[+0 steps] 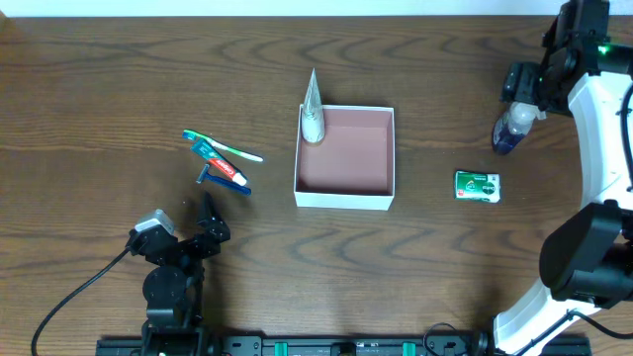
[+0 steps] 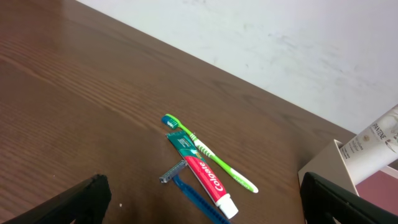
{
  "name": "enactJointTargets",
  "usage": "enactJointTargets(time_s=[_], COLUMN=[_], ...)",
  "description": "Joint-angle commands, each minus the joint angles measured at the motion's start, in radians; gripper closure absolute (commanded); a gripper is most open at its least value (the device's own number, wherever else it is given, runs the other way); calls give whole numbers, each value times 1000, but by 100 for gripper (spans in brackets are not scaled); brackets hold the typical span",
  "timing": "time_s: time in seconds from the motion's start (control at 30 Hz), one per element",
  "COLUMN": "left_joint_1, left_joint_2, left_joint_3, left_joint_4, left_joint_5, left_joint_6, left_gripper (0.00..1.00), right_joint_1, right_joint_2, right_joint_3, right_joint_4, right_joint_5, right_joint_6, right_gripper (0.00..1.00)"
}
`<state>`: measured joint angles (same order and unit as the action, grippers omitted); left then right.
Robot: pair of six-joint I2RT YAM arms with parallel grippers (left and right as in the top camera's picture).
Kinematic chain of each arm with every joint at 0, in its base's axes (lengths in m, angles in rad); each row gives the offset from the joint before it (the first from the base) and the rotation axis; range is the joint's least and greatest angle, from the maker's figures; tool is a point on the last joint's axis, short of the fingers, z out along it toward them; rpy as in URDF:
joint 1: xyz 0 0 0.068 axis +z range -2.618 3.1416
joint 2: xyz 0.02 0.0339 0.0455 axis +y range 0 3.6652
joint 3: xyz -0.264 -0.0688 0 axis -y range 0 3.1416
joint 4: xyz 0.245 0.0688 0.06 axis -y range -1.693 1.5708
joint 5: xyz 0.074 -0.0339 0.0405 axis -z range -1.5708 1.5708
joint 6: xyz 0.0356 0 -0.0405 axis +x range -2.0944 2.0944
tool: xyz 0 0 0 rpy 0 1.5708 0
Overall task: Pack container
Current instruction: 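Move the right gripper to the blue soap pump bottle, then grasp the soap pump bottle with the right gripper and lift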
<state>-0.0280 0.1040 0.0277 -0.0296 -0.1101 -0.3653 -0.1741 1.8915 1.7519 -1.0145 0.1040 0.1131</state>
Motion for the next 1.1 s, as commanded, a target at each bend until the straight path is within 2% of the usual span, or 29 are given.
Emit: enactJointTargets(time_s=[0.0,0.2,0.43,0.73,0.87,1.07], left_joint_1=[3,3,3,3,3,3], left_joint_2=[0,0,0,0,0,0], left_joint_3=[-24,-24,-24,-24,-24,-24], left_joint_4=[-32,-32,-32,-32,-32,-32], left_joint_5=[-5,-5,-5,-5,-5,-5], left_joint_6=[10,10,10,10,10,10], left_gripper=[2,2,2,2,2,2], right_joint_1=[-26,-39,-39,-39,-39,-39], right_joint_2=[13,13,13,13,13,13], right_joint_3=[-39,-95,-98,-133,-133,-133], right_joint_4=[27,85,104,161,167,169], right_joint_5=[-43,-64,-91,-114,-113,-114], right_joint_6=[-64,-71,-93,-115,-115,-115], right_gripper=[9,12,37,40,53,65])
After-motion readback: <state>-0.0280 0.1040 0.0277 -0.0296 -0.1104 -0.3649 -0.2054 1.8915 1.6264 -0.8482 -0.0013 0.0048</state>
